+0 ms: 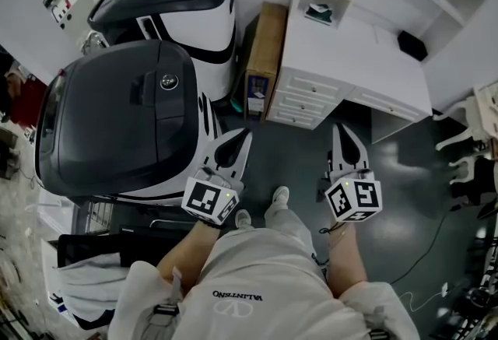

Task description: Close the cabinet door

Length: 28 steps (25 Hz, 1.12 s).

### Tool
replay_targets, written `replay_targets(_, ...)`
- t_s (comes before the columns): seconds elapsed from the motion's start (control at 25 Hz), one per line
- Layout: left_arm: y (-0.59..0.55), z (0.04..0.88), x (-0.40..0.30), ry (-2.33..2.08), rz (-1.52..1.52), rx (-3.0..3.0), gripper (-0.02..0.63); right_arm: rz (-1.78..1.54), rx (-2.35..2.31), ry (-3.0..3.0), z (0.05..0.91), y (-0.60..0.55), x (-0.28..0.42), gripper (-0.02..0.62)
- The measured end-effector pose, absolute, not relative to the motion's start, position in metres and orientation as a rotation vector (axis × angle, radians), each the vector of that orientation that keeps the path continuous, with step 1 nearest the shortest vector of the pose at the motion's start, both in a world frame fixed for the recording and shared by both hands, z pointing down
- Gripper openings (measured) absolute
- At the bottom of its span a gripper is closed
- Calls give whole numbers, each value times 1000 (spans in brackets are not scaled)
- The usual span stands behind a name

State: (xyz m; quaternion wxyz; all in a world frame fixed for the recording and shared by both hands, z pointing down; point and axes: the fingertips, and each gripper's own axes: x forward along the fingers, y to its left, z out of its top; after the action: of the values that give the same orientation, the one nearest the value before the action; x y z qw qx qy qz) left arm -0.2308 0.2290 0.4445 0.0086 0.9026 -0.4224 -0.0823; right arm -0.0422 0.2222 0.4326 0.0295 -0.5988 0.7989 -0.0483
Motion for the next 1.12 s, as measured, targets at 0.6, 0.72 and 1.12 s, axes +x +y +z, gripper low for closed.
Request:
replay_targets(0.6, 145, 432, -169, -1383, -222, 2843, 3, -156, -1736, 2490, 428, 129, 6, 11)
replay_targets(0.72, 124, 425, -152, -1412, -229, 2843, 3, -152, -1702, 2510, 426, 106, 21, 11)
replay_targets(1.12, 74, 422, -104, -1493, -219, 2823, 3, -147, -1595, 2573, 424, 51, 59, 11)
